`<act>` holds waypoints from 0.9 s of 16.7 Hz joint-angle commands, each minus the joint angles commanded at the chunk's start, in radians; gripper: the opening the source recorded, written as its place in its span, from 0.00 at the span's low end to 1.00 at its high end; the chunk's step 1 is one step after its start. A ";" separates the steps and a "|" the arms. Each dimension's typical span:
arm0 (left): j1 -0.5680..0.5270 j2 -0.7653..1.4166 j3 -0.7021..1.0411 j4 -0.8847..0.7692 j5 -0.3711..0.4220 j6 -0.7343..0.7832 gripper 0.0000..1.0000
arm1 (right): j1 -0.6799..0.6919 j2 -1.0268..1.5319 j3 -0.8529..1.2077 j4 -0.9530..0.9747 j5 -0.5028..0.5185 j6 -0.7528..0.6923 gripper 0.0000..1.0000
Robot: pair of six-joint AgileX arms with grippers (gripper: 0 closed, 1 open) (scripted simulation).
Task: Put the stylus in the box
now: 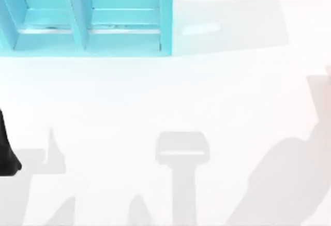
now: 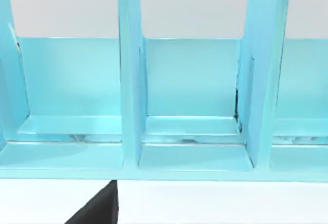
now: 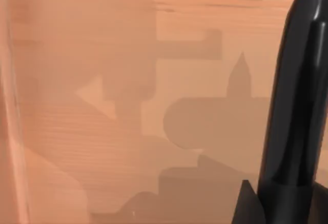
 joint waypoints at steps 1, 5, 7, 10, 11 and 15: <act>0.000 0.000 0.000 0.000 0.000 0.000 1.00 | -0.043 -0.016 -0.017 0.005 -0.005 -0.019 0.00; 0.000 0.000 0.000 0.000 0.000 0.000 1.00 | -0.110 -0.046 -0.046 0.014 -0.014 -0.052 0.00; 0.000 0.000 0.000 0.000 0.000 0.000 1.00 | -0.110 -0.046 -0.046 0.014 -0.014 -0.052 0.00; 0.000 0.000 0.000 0.000 0.000 0.000 1.00 | -0.093 -0.043 -0.046 0.017 -0.010 -0.043 0.00; 0.000 0.000 0.000 0.000 0.000 0.000 1.00 | -0.071 -0.045 -0.051 0.023 -0.009 -0.032 0.00; 0.000 0.000 0.000 0.000 0.000 0.000 1.00 | 0.045 -0.057 -0.108 0.083 0.001 0.035 0.00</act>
